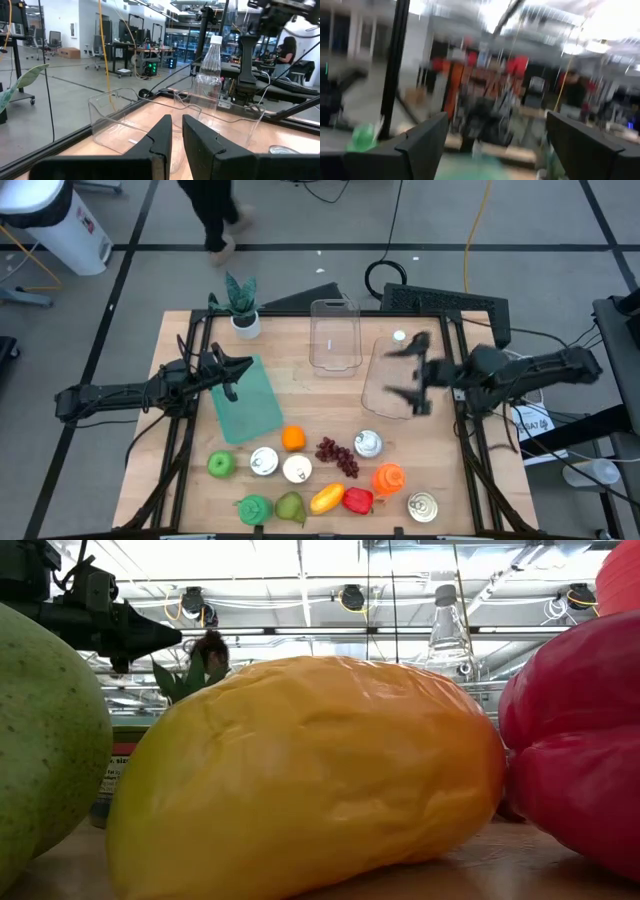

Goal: Pick & Place Food Item
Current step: Put the bunch of grapes into the left transparent bin

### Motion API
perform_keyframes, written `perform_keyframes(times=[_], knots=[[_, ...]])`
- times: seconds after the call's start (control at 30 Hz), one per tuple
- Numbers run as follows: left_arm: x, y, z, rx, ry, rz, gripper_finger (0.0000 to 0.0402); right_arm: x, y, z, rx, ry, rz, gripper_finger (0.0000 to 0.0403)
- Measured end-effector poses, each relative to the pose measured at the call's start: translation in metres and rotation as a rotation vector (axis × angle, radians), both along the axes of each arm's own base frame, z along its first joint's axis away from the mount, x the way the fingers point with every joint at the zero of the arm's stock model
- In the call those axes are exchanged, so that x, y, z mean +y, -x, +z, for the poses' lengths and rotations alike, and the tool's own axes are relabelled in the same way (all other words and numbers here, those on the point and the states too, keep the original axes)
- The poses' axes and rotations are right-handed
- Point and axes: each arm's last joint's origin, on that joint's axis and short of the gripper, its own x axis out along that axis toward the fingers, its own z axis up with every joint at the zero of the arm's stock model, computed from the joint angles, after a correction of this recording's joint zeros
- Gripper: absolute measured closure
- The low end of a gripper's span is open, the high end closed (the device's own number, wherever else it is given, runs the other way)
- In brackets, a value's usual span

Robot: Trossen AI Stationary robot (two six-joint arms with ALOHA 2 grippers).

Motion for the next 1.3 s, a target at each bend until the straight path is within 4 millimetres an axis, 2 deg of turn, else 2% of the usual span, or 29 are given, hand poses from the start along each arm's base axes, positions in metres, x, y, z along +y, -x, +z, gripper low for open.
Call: perform_keyframes(times=[0.13,0.27,0.43,0.63,0.73,0.83,0.93,1.1,1.3], knots=[[0.0,0.0,0.0,-0.006,0.005,-0.001,0.035,0.035,-0.035,-0.015,0.145,0.138,-0.052,0.0111],[0.0,0.0,0.0,-0.006,0.008,-0.001,0.035,0.056,-0.059,-0.025,0.17,0.223,-0.045,0.0161],[0.0,0.0,0.0,-0.006,0.01,-0.001,0.035,0.065,-0.078,-0.049,0.24,0.231,-0.032,0.0269],[0.0,0.0,0.0,-0.008,0.009,-0.001,0.035,0.069,-0.081,-0.056,0.253,0.206,0.043,0.0388],[0.0,0.0,0.001,-0.016,0.007,-0.001,0.035,0.069,-0.075,-0.056,0.226,0.176,0.242,0.0392],[0.0,0.0,0.001,-0.016,0.007,-0.001,0.035,0.059,-0.063,-0.045,0.167,0.075,0.399,0.0382],[0.0,0.0,0.001,-0.015,0.007,-0.002,0.035,0.043,-0.044,-0.032,0.127,-0.004,0.377,0.0385],[0.0,0.0,0.0,-0.008,0.006,-0.001,0.035,0.023,0.0,-0.03,0.114,-0.063,0.256,0.04],[0.0,0.0,0.001,-0.008,0.004,-0.001,0.035,0.011,0.048,-0.059,0.021,-0.147,0.314,0.0402]])
